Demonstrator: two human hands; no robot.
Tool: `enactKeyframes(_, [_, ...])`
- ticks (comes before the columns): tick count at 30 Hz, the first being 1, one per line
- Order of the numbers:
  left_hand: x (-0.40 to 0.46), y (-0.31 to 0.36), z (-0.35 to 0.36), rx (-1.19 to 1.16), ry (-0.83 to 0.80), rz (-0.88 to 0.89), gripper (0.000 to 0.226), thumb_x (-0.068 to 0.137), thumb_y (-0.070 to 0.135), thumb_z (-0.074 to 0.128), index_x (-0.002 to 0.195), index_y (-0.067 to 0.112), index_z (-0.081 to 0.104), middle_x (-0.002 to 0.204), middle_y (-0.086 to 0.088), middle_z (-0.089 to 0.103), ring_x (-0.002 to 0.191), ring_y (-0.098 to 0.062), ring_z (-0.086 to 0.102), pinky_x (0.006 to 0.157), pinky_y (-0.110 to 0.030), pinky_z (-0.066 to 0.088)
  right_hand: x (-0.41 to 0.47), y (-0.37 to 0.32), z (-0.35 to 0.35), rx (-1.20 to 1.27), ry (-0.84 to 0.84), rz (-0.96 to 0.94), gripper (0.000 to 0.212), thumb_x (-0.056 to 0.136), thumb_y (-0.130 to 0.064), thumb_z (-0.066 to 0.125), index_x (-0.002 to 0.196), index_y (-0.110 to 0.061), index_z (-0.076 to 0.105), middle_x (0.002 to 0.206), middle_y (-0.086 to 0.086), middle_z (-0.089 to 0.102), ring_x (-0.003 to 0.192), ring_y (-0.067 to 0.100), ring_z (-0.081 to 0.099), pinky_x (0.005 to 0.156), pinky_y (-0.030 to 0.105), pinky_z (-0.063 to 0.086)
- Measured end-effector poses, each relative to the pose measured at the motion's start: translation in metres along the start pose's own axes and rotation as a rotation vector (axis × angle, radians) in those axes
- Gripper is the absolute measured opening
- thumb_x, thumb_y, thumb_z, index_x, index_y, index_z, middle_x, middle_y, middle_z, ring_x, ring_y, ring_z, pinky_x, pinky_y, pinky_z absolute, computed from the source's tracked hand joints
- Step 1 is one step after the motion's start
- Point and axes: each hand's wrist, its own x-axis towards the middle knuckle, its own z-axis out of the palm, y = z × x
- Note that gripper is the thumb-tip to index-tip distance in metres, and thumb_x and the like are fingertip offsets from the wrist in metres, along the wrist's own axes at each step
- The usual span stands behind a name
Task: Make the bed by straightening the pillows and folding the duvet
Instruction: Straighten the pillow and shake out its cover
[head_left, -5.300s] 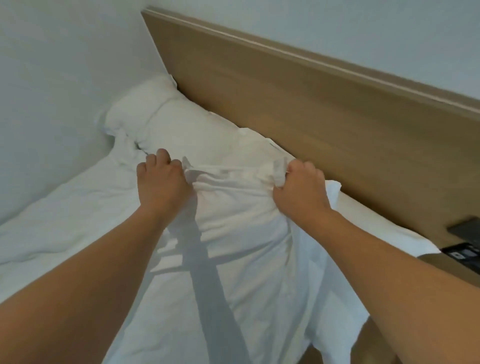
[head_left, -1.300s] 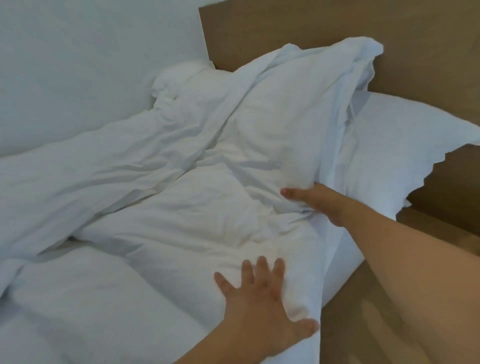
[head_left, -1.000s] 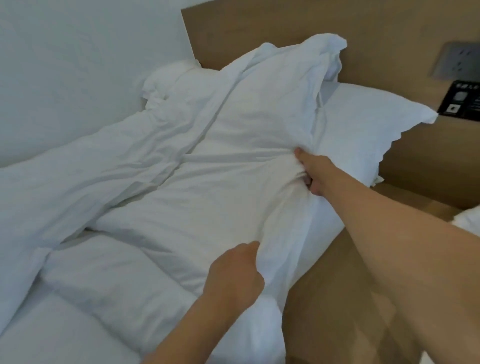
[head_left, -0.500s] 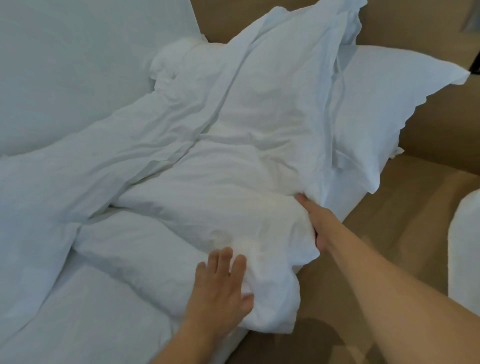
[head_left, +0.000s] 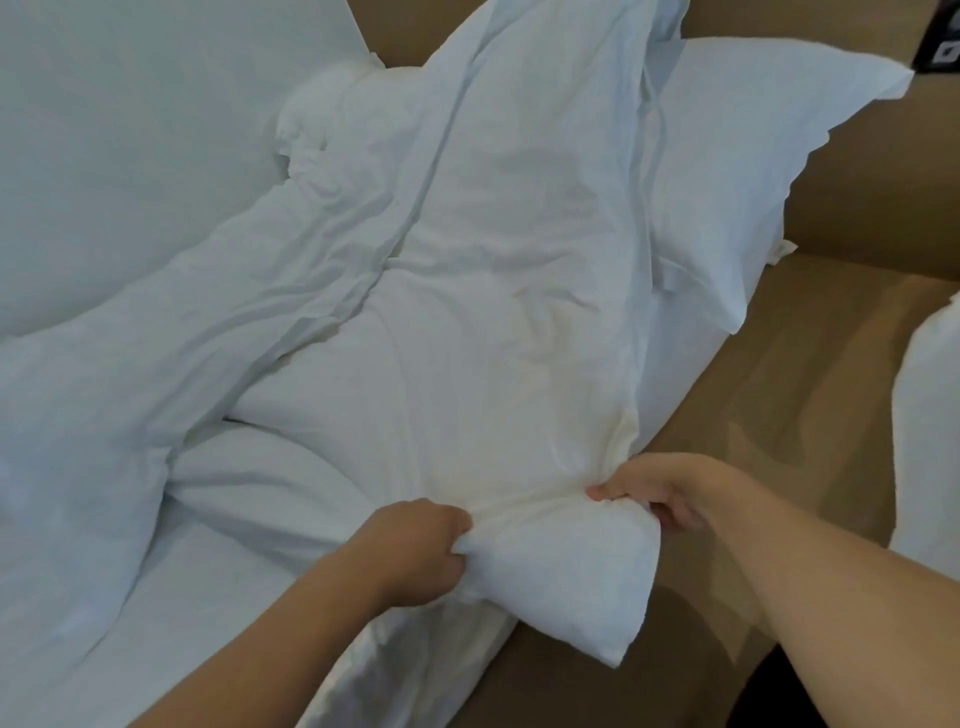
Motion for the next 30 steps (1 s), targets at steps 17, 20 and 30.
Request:
enactKeyframes(17, [-0.007, -0.157, 0.039, -1.347, 0.472, -1.228, 0.093, 0.070, 0.052, 0.071, 0.141, 0.022, 0.019, 0.140, -0.014, 0.026, 0.123, -0.040, 0.038, 0.094, -0.052, 0.045, -0.011, -0.089, 0.191, -1.474, 0.142, -0.751, 0.063, 0.078, -0.068, 0.059, 0.110, -0.014, 0.056, 0.095, 0.001, 0.061, 0.084, 0.023, 0.060, 0.068, 0.034, 0.044])
enactKeyframes(20, [-0.003, -0.183, 0.051, -1.862, 0.539, -1.328, 0.104, 0.053, 0.056, 0.079, 0.137, 0.024, 0.027, 0.137, -0.010, 0.044, 0.112, -0.038, 0.052, 0.084, -0.051, 0.052, 0.008, -0.091, 0.224, -1.490, 0.203, -0.707, 0.078, 0.070, -0.071, 0.065, 0.118, -0.012, 0.049, 0.106, 0.002, 0.060, 0.094, 0.027, 0.063, 0.077, 0.038, 0.051])
enactKeyframes(30, [-0.040, -0.206, 0.106, -2.530, 0.663, -1.069, 0.031, 0.048, -0.006, 0.039, 0.077, -0.001, 0.047, 0.105, -0.017, 0.057, 0.095, -0.036, 0.059, 0.089, -0.060, 0.048, 0.021, -0.131, 0.258, -1.700, -0.173, -0.105, 0.031, 0.087, -0.032, 0.062, 0.101, -0.005, 0.065, 0.088, 0.007, 0.066, 0.063, 0.020, 0.061, 0.063, 0.027, 0.049])
